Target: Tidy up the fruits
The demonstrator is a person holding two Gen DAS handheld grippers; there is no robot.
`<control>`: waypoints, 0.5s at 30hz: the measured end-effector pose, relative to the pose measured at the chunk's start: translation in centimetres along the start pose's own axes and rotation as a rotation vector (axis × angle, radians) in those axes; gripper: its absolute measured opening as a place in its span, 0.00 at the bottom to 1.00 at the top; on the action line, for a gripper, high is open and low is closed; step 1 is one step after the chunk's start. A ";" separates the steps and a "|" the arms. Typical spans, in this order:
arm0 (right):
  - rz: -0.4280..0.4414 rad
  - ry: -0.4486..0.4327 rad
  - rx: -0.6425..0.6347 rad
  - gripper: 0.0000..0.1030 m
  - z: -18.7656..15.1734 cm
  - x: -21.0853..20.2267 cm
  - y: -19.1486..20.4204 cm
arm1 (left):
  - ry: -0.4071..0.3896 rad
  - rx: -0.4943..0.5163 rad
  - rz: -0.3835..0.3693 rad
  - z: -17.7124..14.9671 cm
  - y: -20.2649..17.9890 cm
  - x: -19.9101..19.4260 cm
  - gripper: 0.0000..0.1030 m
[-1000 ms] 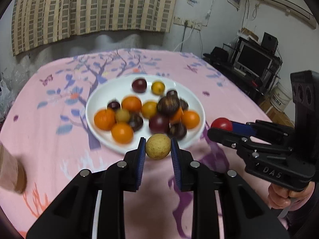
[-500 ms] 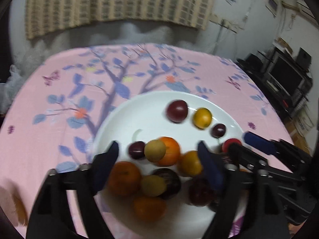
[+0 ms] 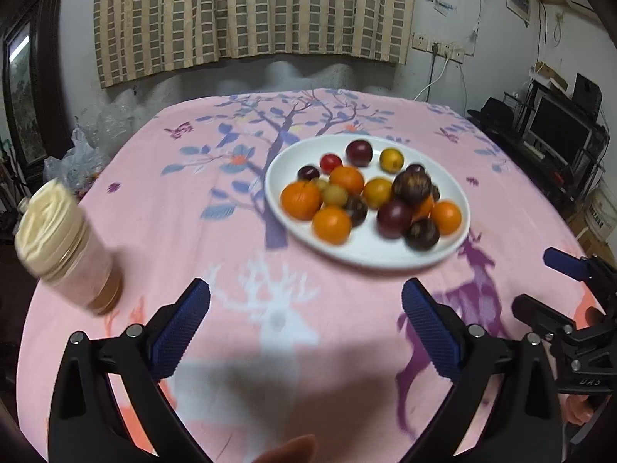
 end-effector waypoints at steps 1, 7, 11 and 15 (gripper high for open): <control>-0.006 0.015 0.007 0.89 -1.2 -0.1 0.0 | -0.006 0.004 0.013 -0.8 0.3 -0.4 0.95; -0.017 0.040 0.003 0.89 -3.6 -0.8 1.1 | 0.023 0.003 0.047 -4.9 1.5 -0.8 0.95; -0.086 0.029 -0.052 0.89 -4.1 -0.9 1.5 | 0.002 -0.006 0.025 -4.9 1.4 -1.4 0.95; -0.107 0.040 -0.080 0.89 -4.2 -0.6 1.6 | -0.017 0.008 0.024 -4.8 1.1 -1.7 0.95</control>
Point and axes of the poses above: each gripper's, at about its wrist camera, not at the fingertips, and x roughly the way its jaws point, y to its left, z to its top, the point moved 9 cm from there along x, roughly the way its jaws point, and after that the axes turned 1 degree about -x, right-handed, at the moved point
